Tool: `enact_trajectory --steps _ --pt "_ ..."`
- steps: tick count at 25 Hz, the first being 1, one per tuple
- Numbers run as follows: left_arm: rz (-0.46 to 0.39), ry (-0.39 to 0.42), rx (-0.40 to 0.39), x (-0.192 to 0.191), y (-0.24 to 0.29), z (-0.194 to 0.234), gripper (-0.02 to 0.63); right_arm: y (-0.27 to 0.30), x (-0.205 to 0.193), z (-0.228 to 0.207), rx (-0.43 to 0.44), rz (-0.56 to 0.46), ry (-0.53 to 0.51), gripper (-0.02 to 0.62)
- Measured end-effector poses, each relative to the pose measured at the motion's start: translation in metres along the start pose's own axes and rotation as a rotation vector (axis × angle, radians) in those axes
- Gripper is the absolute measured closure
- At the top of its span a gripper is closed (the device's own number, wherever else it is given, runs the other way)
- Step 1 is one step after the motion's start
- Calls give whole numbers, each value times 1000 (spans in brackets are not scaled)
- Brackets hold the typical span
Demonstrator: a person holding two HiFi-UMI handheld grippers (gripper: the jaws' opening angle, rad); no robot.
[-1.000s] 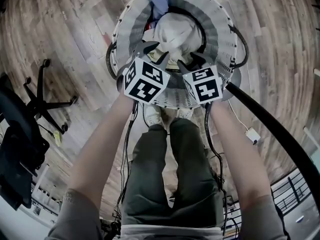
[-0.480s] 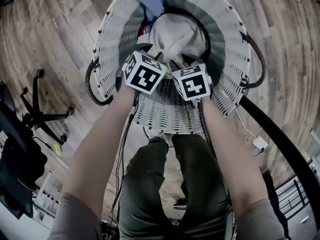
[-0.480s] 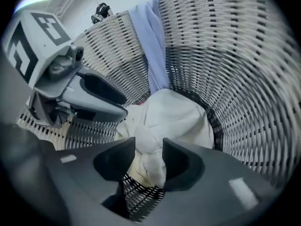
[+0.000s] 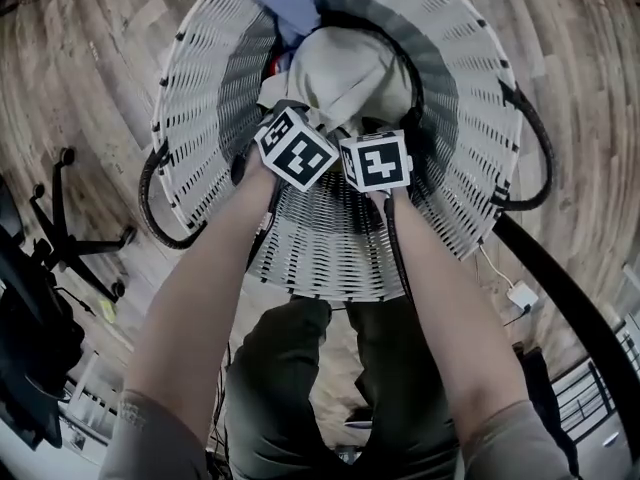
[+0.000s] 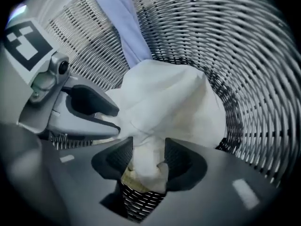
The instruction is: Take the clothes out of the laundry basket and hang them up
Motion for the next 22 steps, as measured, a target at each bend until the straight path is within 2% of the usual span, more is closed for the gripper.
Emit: enact_trajectory --steps 3,4,7,10,13,16,18,21,22 --pt "12 -31 11 -4 7 2 568 8 -5 -6 -5 34 8 369" --pt "9 -45 11 -4 6 4 601 10 -7 -6 1 48 16 408" --pt "-24 -100 4 1 1 9 603 11 -9 -2 45 80 20 556" --pt "-83 -178 4 8 -9 16 603 6 -8 -3 60 68 39 565" --pt "-122 -273 -11 6 -25 13 604 -10 -6 -6 38 20 106 565" --pt "-160 -290 -4 7 -48 4 604 -39 -2 -5 16 -38 183 565" --pt "-221 -308 10 18 -70 2 604 -60 5 -1 4 -81 218 565" --pt "-327 -382 -13 46 -109 -4 604 -96 18 -3 -27 -158 266 565" --pt "-341 -375 -12 53 -121 -6 604 -109 24 -4 -32 -187 286 565"
Point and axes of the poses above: the fingertips, and each gripper's own axes: y forward along the fingers, z to its left, x out of its top, the point moved 5 cm from there along -y, backward along the fingers, and after that the axes turned 8 degrees about -y, right-handed, at the moved point
